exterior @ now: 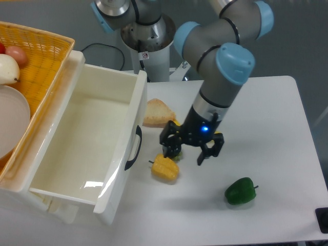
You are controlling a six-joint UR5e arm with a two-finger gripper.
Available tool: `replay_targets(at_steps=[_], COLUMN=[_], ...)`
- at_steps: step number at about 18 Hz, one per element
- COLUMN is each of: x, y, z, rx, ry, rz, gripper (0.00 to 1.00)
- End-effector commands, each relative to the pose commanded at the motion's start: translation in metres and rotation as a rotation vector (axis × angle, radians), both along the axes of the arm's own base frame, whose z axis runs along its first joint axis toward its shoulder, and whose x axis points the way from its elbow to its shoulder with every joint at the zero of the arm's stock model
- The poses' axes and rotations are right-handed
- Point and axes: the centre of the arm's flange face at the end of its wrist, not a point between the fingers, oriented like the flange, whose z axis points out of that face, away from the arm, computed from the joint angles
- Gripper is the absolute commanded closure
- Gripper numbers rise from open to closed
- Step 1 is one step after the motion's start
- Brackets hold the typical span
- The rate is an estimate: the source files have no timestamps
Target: Slide open the top white drawer
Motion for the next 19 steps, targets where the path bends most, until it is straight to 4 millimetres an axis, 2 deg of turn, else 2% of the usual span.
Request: replay_targets(at_steps=[2, 4, 6, 9, 11, 14, 17, 19], x=[-0.015, -0.029, -0.040, -0.048, -0.054, -0.074, -0.099, -0.103], y=[-0.011, -0.017, -0.023, -0.033, -0.037, -0.054, -0.054, -0.054], z=[-0.011, -0.023, -0.039, -0.056, -0.069, -0.080, -0.086, -0.090], rx=[-0.125, -0.173, -0.217, -0.358, -0.388, -0.395, -0.410, -0.438], ry=[0.094, 0.117, 0.155, 0.262, 0.279, 0.279, 0.295, 0.295], rz=[0.031, 0.020, -0.112, -0.442, -0.598, -0.675, -0.742, -0.752], gripper=[0.00, 0.00, 0.00, 0.00, 0.00, 0.00, 0.00, 0.00])
